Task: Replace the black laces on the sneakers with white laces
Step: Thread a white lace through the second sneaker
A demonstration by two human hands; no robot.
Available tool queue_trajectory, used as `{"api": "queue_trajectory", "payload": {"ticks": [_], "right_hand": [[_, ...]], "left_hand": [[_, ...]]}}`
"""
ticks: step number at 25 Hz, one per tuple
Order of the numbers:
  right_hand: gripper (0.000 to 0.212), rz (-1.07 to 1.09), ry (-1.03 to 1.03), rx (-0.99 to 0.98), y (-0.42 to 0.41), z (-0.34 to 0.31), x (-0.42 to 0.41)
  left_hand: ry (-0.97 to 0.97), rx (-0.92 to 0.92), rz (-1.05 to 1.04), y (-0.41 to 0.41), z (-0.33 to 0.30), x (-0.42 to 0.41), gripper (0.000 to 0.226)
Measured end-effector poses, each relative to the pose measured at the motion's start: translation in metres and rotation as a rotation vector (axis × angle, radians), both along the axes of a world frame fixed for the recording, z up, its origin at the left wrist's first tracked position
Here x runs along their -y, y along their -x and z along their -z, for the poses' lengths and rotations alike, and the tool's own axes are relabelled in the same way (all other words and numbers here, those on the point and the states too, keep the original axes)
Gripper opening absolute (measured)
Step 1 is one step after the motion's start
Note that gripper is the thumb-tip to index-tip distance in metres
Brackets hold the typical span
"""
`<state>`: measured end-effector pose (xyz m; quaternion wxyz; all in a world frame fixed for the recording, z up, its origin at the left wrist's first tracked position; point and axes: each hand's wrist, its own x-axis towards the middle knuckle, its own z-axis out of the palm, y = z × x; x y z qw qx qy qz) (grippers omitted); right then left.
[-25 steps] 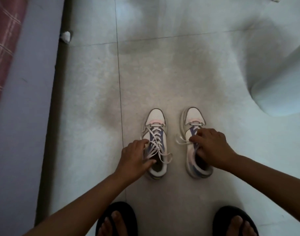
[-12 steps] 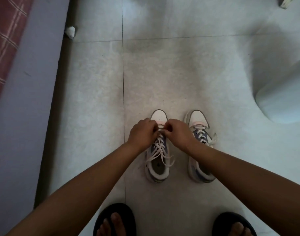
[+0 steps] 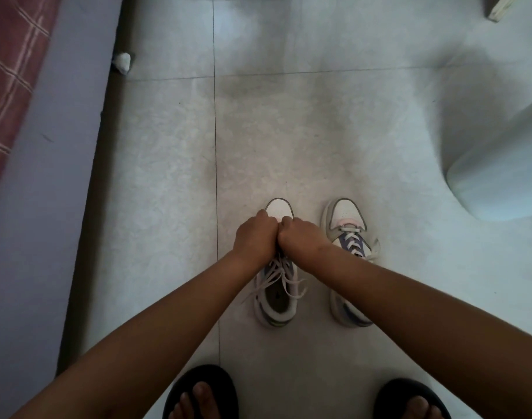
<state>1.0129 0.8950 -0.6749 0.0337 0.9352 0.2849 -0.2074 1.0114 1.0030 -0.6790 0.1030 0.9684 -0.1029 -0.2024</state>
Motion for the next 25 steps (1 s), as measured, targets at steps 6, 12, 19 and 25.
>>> {"api": "queue_trajectory", "payload": {"ticks": [6, 12, 19, 25], "right_hand": [[0.026, 0.009, -0.137, 0.101, 0.013, 0.008, 0.013], [0.026, 0.064, -0.423, 0.094, 0.025, 0.008, 0.021], [0.018, 0.517, -0.605, -0.165, 0.044, 0.015, 0.029], [0.016, 0.508, -0.456, -0.126, 0.029, 0.002, 0.014]], "left_hand": [[0.165, 0.075, -0.030, 0.011, 0.008, -0.004, 0.017], [0.374, 0.055, -0.247, 0.028, 0.014, -0.010, 0.015], [0.376, -0.013, -0.014, 0.051, 0.003, -0.050, 0.011], [0.276, -0.087, -0.030, 0.028, -0.002, -0.040, 0.026]]}}
